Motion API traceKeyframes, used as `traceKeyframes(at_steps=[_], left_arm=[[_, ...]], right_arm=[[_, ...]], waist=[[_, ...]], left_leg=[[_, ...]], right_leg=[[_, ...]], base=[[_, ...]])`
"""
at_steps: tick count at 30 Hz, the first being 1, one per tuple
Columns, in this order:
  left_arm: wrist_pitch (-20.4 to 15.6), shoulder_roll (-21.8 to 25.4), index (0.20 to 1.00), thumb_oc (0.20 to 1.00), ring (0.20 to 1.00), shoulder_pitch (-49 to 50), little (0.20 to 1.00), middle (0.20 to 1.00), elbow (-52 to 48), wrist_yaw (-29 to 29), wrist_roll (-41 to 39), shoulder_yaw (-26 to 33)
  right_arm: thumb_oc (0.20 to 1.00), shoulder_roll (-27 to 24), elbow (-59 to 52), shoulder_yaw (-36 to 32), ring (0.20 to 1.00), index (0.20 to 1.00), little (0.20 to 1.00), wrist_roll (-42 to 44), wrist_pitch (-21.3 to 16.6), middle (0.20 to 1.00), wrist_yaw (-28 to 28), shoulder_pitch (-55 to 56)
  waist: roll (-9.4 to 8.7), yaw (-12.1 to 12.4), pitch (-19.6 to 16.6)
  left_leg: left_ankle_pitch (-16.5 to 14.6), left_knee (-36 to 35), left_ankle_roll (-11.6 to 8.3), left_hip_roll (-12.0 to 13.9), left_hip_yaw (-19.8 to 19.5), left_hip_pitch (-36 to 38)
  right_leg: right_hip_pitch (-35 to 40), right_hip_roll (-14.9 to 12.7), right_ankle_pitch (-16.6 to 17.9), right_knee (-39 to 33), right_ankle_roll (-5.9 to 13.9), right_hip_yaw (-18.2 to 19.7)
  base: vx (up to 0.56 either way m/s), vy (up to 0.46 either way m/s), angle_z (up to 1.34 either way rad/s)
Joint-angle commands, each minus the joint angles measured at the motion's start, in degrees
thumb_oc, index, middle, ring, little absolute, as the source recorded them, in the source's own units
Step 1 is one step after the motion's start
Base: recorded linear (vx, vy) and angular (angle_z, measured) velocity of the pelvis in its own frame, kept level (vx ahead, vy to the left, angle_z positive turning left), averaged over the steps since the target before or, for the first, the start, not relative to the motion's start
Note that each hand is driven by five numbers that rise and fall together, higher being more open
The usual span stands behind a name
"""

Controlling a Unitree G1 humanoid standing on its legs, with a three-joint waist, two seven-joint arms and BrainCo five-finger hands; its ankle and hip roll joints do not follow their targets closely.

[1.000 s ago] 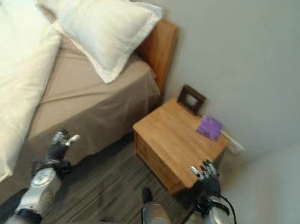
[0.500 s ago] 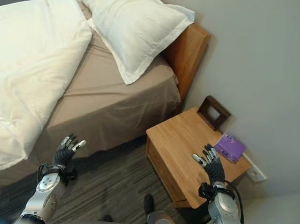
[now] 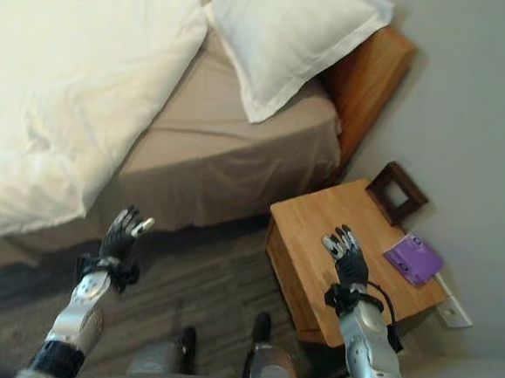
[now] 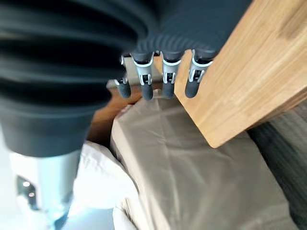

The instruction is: Making the bed.

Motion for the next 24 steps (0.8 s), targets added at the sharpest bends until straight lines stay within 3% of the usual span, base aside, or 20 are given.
traceKeyframes(at_steps=[1, 2, 5, 8, 9, 11, 12, 13, 16, 19, 20, 22, 24], left_arm=[[-3.33, 1.52, 1.0, 1.0, 1.0, 1.42, 1.0, 1.0, -4.98, -0.1, -1.49, 0.43], [-3.29, 1.62, 1.0, 1.0, 1.0, 1.44, 1.0, 1.0, -4.27, 0.0, -1.4, -0.11], [-2.76, 2.31, 1.0, 1.0, 1.0, 2.04, 1.0, 1.0, -3.13, -0.85, -1.33, -0.23], [-2.43, 4.15, 1.0, 1.0, 1.0, 3.57, 1.0, 1.0, -3.56, -1.51, 0.03, 0.71], [-2.42, 4.19, 1.0, 1.0, 1.0, 3.57, 1.0, 1.0, -3.57, -1.51, 0.04, 0.74], [-2.04, 6.23, 1.0, 1.0, 1.0, 4.55, 1.0, 1.0, -2.85, -0.67, 2.23, 2.89], [-2.08, 6.69, 1.0, 1.0, 1.0, 4.89, 1.0, 1.0, -2.72, -0.96, 2.78, 3.28], [-2.19, 7.12, 1.0, 1.0, 1.0, 5.27, 1.0, 1.0, -2.51, -1.4, 3.54, 3.71], [-2.39, 7.23, 1.0, 1.0, 1.0, 6.32, 1.0, 1.0, -2.26, -1.72, 4.09, 4.87], [-2.23, 6.14, 1.0, 1.0, 1.0, 6.71, 1.0, 1.0, -1.85, -1.01, 3.07, 5.88], [-2.1, 5.72, 1.0, 1.0, 1.0, 6.64, 1.0, 1.0, -1.28, -0.68, 2.99, 5.82], [-2.34, 4.43, 1.0, 1.0, 1.0, 5.87, 1.0, 1.0, -0.46, -1.23, 2.72, 4.39], [-2.54, 3.75, 1.0, 1.0, 1.0, 5.67, 1.0, 1.0, -0.2, -1.18, 2.39, 3.85]], right_arm=[[1.0, -1.0, -2.51, -1.06, 1.0, 1.0, 1.0, -0.79, -2.3, 1.0, -0.27, 2.7], [1.0, -0.63, -2.68, -1.04, 1.0, 1.0, 1.0, -0.44, -2.48, 1.0, -0.6, 2.94], [1.0, 0.3, -2.43, -1.15, 1.0, 1.0, 1.0, -0.54, -1.84, 1.0, -0.66, 3.37], [1.0, 2.34, -2.69, -0.17, 1.0, 1.0, 1.0, 0.16, -1.62, 1.0, -0.25, 2.97], [1.0, 2.38, -2.68, -0.14, 1.0, 1.0, 1.0, 0.16, -1.63, 1.0, -0.25, 2.95], [1.0, 4.63, -2.06, 2.18, 1.0, 1.0, 1.0, 1.49, -1.51, 1.0, 0.06, 0.9], [1.0, 4.64, -2.3, 2.43, 1.0, 1.0, 1.0, 1.33, -1.42, 1.0, 0.55, 0.88], [1.0, 4.22, -2.73, 2.55, 1.0, 1.0, 1.0, 0.32, -1.18, 1.0, 1.5, 1.24], [1.0, 3.18, -2.39, 1.64, 1.0, 1.0, 1.0, -1.02, -1.06, 1.0, 2.23, 2.18], [1.0, 2.69, -1.24, 1.1, 1.0, 1.0, 1.0, -0.86, -1.44, 1.0, 1.46, 2.43], [1.0, 2.5, -1.34, 1.11, 1.0, 1.0, 1.0, -0.59, -1.44, 1.0, 1.58, 2.71], [1.0, 1.87, -2.19, 1.09, 1.0, 1.0, 1.0, -0.4, -1.35, 1.0, 2.08, 3.34], [1.0, 1.56, -1.9, 1.22, 1.0, 1.0, 1.0, -0.39, -1.44, 1.0, 2.02, 3.17]], waist=[[1.8, -0.22, -4.44], [2.45, -0.36, -4.87], [3.01, -0.74, -6.08], [2.02, -0.1, -5.69], [1.89, 0.01, -5.71], [2.84, 1.23, -3.98], [3.39, 0.99, -3.71], [3.86, 0.33, -3.24], [4.29, -0.6, -3.56], [3.76, -0.69, -3.75], [3.56, -0.84, -3.82], [2.94, -1.51, -4.14], [3.04, -1.26, -4.69]], left_leg=[[7.21, -12.09, -1.48, 6.77, 2.08, 6.11], [8.81, -14.14, -2.28, 7.52, 1.46, 6.09], [6.13, -17.55, -1.77, 4.63, 1.08, 8.36], [3.38, -16.86, 0.39, 0.61, 1.01, 8.91], [3.32, -16.77, 0.47, 0.49, 1.16, 8.88], [2.65, -17.32, 2.68, -1.42, 4.01, 10.18], [2.86, -17.79, 3.0, -1.6, 4.16, 10.55], [2.98, -18.3, 3.38, -1.96, 3.99, 11.26], [2.94, -19.48, 4.04, -3.44, 3.92, 12.19], [2.3, -20.07, 4.56, -5.02, 4.34, 13.29], [1.92, -19.78, 4.71, -5.49, 3.82, 13.3], [1.71, -18.54, 4.82, -6.27, 2.1, 12.28], [1.8, -18.89, 4.8, -6.4, 2.16, 12.59]], right_leg=[[6.1, -2.21, -5.7, 4.71, 7.41, 3.46], [6.29, -3.0, -5.11, 4.03, 8.15, 3.31], [6.95, -5.33, -1.74, 1.65, 9.64, 3.67], [5.22, -8.73, 3.89, 2.89, 10.77, 6.49], [5.1, -8.84, 3.93, 2.91, 10.84, 6.68], [0.15, -11.03, 7.34, 11.09, 10.52, 5.59], [-0.66, -10.27, 7.09, 13.32, 10.38, 5.8], [-1.72, -7.32, 4.94, 16.05, 9.99, 7.32], [-3.03, -0.51, -0.69, 14.37, 8.55, 6.78], [-2.73, 3.18, -1.42, 10.08, 7.05, 4.96], [-2.54, 4.6, -2.1, 9.6, 6.76, 6.01], [-0.26, 5.95, -3.12, 7.0, 6.4, 12.69], [0.8, 6.08, -3.1, 5.82, 6.08, 12.85]], base=[[0.08, 0.324, 0.22], [0.08, 0.322, 0.03], [0.07, 0.381, 0.37], [0.03, 0.338, -0.18], [-0.04, 0.238, -0.08], [-0.08, 0.464, 0.03], [-0.04, 0.514, -0.41], [0.02, 0.346, -0.61], [0.06, 0.243, -0.25], [0.07, 0.109, 0.04], [0.09, 0.055, 0.08], [0.11, 0.011, 0.2], [0.1, -0.019, 0.38]])
